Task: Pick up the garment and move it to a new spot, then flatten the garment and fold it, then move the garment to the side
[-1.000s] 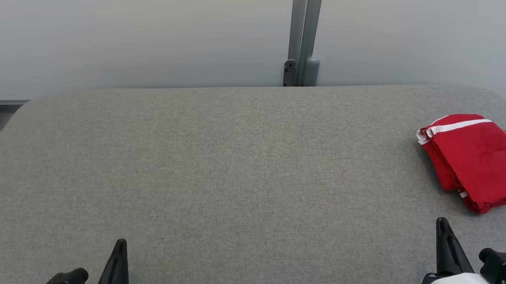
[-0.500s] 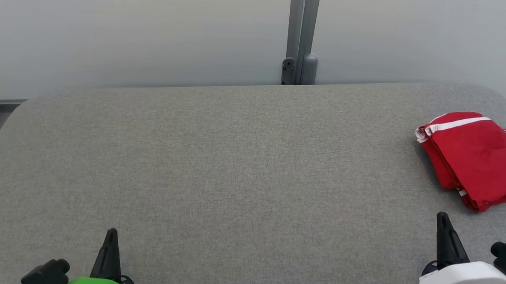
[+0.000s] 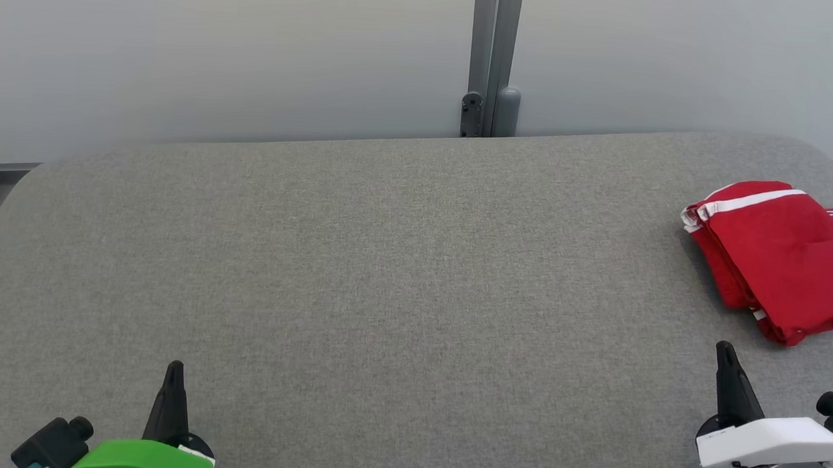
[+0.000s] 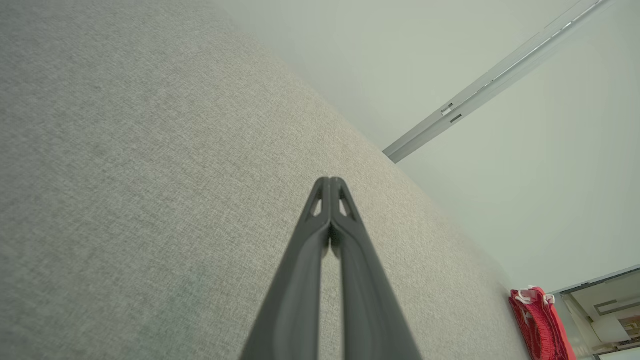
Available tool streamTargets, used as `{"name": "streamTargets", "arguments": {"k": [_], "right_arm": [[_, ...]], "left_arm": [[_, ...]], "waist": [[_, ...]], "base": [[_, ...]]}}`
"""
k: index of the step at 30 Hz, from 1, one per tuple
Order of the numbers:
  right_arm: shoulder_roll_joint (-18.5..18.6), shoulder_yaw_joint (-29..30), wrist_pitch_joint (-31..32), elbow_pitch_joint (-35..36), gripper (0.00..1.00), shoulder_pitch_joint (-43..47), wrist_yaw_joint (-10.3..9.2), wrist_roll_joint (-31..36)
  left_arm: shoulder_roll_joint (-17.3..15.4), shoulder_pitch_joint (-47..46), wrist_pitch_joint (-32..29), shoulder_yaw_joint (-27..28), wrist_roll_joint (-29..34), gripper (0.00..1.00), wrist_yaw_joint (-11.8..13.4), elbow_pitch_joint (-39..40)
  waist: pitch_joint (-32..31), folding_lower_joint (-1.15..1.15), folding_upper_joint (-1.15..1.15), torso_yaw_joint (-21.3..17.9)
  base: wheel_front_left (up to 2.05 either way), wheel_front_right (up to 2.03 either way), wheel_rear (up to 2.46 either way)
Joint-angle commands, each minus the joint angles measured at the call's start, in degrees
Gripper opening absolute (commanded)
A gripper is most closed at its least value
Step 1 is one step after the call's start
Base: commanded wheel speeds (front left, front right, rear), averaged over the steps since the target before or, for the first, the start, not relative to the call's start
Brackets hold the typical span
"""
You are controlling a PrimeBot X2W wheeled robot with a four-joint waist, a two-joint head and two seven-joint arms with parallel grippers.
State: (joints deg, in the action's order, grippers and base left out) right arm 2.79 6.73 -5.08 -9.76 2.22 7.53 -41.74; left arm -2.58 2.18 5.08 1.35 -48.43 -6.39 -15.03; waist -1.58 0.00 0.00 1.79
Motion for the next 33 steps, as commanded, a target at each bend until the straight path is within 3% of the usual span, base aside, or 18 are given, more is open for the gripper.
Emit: {"name": "streamTargets", "arguments": {"k": [1, 33], "right_arm": [[0.31, 0.01, 0.45, 0.37, 0.0, -1.5, -0.02, -2.16], [0.26, -0.07, 5.72, -1.78, 0.0, -4.96, -0.01, -24.72]], "left_arm": [[-0.22, -1.75, -0.44, 0.4, -2.14, 0.0, -0.24, 0.82], [-0.33, -5.17, -5.66, 2.7, -21.69, 0.0, -0.72, 1.0]], "waist": [[0.03, 0.0, 0.0, -0.03], [0.68, 0.0, 0.0, -0.69]], "base": [[0.0, 0.0, 0.0], [0.0, 0.0, 0.0]]}}
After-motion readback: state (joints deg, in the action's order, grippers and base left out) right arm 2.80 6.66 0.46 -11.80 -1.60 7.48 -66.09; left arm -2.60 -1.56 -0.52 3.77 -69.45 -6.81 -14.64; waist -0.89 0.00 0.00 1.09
